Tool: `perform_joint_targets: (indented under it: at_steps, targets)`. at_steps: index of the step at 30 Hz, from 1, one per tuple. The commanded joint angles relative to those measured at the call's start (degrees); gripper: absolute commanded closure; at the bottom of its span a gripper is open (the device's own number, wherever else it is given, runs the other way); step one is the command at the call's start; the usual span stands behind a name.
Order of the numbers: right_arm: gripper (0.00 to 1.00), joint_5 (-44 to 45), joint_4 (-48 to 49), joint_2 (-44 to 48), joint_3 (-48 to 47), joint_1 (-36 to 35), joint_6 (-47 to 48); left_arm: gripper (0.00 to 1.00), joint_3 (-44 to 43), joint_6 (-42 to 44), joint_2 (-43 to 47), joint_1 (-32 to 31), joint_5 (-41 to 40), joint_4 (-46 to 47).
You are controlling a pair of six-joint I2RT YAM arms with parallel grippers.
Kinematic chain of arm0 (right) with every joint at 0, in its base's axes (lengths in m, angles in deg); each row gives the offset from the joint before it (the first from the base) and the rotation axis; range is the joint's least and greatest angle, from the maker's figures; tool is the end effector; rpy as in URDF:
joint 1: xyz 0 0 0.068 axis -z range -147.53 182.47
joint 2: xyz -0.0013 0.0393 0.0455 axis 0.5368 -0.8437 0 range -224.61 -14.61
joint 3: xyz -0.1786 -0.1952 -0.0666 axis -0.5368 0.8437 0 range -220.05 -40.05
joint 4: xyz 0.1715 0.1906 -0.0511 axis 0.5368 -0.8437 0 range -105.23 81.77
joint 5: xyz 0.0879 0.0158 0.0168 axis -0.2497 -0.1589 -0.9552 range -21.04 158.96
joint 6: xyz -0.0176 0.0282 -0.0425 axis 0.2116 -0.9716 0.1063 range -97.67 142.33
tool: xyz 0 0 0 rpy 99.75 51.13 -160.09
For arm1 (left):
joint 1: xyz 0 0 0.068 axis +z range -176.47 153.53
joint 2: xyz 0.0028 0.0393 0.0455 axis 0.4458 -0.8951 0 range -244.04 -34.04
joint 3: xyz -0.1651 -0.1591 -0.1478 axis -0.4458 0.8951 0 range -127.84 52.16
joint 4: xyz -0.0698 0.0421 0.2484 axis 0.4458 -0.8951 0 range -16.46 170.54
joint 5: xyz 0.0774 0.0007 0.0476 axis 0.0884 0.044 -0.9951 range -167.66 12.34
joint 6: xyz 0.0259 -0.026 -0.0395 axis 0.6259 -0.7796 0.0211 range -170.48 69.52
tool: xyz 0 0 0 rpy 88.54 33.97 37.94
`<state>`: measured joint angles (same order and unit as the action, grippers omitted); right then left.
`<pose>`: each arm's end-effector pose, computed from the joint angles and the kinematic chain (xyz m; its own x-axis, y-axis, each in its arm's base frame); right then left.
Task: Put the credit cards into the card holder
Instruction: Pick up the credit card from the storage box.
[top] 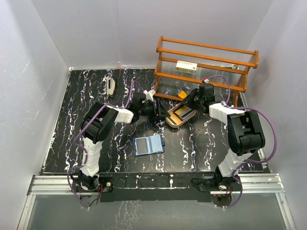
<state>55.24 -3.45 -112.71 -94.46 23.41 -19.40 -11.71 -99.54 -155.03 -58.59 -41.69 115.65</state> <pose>0.3545 0.0649 0.1808 -0.6860 0.5455 -0.4815 0.1628 0.7601 0.6291 0.3571 -0.2488 0.1282 -0.8813 -0.1687 -0.4414 0.3445 0.4100 -0.8445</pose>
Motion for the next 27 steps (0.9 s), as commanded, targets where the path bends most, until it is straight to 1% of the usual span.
perform_joint_targets:
  at_steps: [1,5,8,12,19,27]
  targets:
    - [0.82,4.67,-3.07,0.50,-3.30,-0.16,-1.81,0.44,-1.52,-0.05,0.62,-1.06,1.22,3.29]
    - [0.81,4.45,-2.78,-0.08,-3.51,-0.17,-3.78,0.45,-2.03,-0.48,-0.16,-2.07,1.32,3.70]
    - [0.81,3.47,-2.36,-0.86,-3.75,-0.17,-5.29,0.45,-2.11,-1.02,-0.79,-2.87,1.34,4.44]
    - [0.82,4.55,-3.17,-0.66,-3.74,-0.17,-6.78,0.46,-2.71,-0.55,-1.00,-3.76,0.94,3.68]
    - [1.00,6.44,-5.15,0.88,-3.31,-0.16,-6.81,0.46,-2.71,-0.25,-0.27,-4.35,0.48,2.60]
    - [1.00,12.36,-10.29,7.88,-3.18,-0.14,-2.74,0.46,-0.94,0.65,4.60,-4.36,-2.48,-0.38]
